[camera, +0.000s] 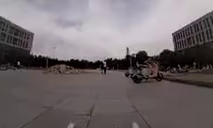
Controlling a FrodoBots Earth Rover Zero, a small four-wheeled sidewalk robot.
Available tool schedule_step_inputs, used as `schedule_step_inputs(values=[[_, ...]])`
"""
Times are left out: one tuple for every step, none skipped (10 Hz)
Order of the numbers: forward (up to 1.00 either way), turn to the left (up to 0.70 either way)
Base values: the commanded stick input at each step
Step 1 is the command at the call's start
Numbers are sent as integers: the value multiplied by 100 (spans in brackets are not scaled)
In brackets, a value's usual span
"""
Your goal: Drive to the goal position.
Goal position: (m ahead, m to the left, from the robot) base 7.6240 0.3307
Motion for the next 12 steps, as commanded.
schedule_step_inputs(values=[[70, 0], [70, 0], [70, 0], [70, 0], [70, 0], [70, 0], [70, 0], [70, 0], [70, 0], [70, 0], [70, 0], [70, 0]])
